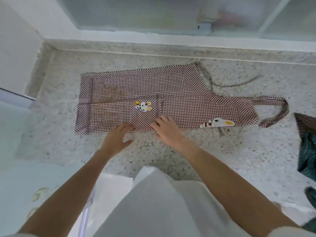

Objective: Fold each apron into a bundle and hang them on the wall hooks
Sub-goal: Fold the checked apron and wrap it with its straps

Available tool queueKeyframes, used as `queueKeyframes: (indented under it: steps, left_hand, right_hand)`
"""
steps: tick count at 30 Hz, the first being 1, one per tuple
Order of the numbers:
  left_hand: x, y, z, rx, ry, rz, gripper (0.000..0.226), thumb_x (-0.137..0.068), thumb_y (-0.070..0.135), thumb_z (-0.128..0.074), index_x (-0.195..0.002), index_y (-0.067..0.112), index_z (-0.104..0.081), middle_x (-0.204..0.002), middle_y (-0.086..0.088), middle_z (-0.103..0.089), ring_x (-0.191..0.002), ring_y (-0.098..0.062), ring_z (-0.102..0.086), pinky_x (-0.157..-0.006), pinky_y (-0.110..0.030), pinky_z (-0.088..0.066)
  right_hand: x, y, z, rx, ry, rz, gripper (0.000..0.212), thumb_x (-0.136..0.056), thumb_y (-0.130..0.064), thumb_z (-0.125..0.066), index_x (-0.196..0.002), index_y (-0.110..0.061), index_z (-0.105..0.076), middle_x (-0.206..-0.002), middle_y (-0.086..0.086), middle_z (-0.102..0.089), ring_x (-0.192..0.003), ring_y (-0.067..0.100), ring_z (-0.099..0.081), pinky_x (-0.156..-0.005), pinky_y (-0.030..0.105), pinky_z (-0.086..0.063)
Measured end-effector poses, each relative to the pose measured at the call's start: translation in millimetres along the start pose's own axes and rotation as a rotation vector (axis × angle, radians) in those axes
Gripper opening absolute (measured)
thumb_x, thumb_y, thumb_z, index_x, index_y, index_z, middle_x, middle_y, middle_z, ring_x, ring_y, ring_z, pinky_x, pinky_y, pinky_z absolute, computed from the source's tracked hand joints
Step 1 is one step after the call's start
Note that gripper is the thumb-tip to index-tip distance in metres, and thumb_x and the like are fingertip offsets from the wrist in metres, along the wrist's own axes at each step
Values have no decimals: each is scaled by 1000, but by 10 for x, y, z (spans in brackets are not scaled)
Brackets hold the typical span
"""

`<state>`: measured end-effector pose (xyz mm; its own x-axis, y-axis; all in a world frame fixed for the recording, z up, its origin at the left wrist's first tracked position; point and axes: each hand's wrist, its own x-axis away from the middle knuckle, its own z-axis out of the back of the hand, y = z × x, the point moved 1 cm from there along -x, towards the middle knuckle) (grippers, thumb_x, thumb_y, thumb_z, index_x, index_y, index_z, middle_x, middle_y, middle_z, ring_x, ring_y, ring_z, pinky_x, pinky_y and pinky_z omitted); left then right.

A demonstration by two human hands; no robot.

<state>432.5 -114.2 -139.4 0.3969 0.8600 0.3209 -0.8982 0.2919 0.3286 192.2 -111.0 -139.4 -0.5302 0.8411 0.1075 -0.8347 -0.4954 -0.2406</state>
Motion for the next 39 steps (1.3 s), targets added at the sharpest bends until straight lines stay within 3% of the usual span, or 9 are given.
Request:
queueKeyframes:
  steps: [8, 11, 14, 19, 23, 27, 30, 34, 39]
  left_hand:
    - [78, -498, 158, -46, 112, 11, 30, -85, 27, -63, -115, 20, -61, -120, 4, -58, -111, -21, -51, -92, -36, -44]
    - [109, -650, 239, -52, 187, 29, 16, -90, 22, -55, -102, 16, -65, -103, 1, -64, -96, -22, -58, -72, -35, -48]
    - [174, -720, 279, -30, 206, 1, 17, -93, 23, -53, -102, 14, -64, -95, -2, -67, -86, -23, -61, -67, -31, -46]
    - [364, -814, 305, -43, 212, -1, 17, -91, 30, -57, -99, 18, -66, -82, 2, -69, -69, -20, -63, -55, -28, -45]
    - [480, -1003, 288, -29, 208, -11, 12, -85, 23, -64, -96, 18, -68, -86, 0, -70, -76, -24, -65, -58, -31, -51]
    - [430, -1059, 508, 8, 380, -22, 30, -89, 35, -42, -90, 13, -63, -83, -2, -65, -71, -22, -62, -54, -29, -47]
    - [151, -1003, 891, 19, 468, 38, 23, -93, 27, -44, -94, 9, -59, -81, -8, -65, -67, -28, -62, -55, -29, -42]
    - [-308, -983, 1275, 30, 440, 143, 25, -97, 22, -43, -115, 13, -58, -95, -13, -69, -81, -34, -65, -67, -40, -48]
    - [-953, -1185, 1387, -56, 236, 226, 31, -99, 28, -32, -122, 21, -52, -103, -11, -68, -90, -31, -64, -73, -38, -46]
  right_hand:
    - [-96, -172, -94, 89, 206, -96, 11, -81, -16, -62, -90, -11, -65, -90, 3, -66, -92, 24, -61, -83, 35, -48]
    - [36, -313, -97, 69, 193, -142, 27, -90, -24, -40, -92, -11, -64, -95, 4, -66, -93, 22, -61, -84, 33, -46]
    - [140, -391, -184, 26, 138, -181, 16, -85, -19, -58, -97, -11, -63, -103, 6, -64, -96, 25, -61, -82, 37, -51]
    - [224, -442, -135, -35, 19, -300, 40, -66, -2, -76, -105, -8, -66, -102, 8, -68, -92, 24, -66, -74, 31, -54]
    - [228, -347, -6, -139, -38, -369, 34, -90, -7, -52, -123, -8, -57, -111, 11, -65, -95, 28, -62, -75, 35, -48]
    - [143, -215, 296, -230, 184, -359, 29, -96, -24, -43, -108, -6, -63, -79, 8, -68, -59, 12, -51, -54, 26, -37]
    - [-110, 5, 611, -183, 305, -328, 30, -94, -30, -44, -100, -8, -64, -67, 6, -64, -50, 18, -52, -47, 25, -37]
    - [-555, 378, 898, -198, 349, -320, 28, -93, -29, -46, -98, -9, -65, -81, 8, -69, -68, 26, -63, -58, 32, -47]
    - [-1115, 809, 931, -168, 163, -470, 22, -96, -23, -50, -105, -10, -66, -102, 10, -66, -92, 27, -60, -77, 33, -46]
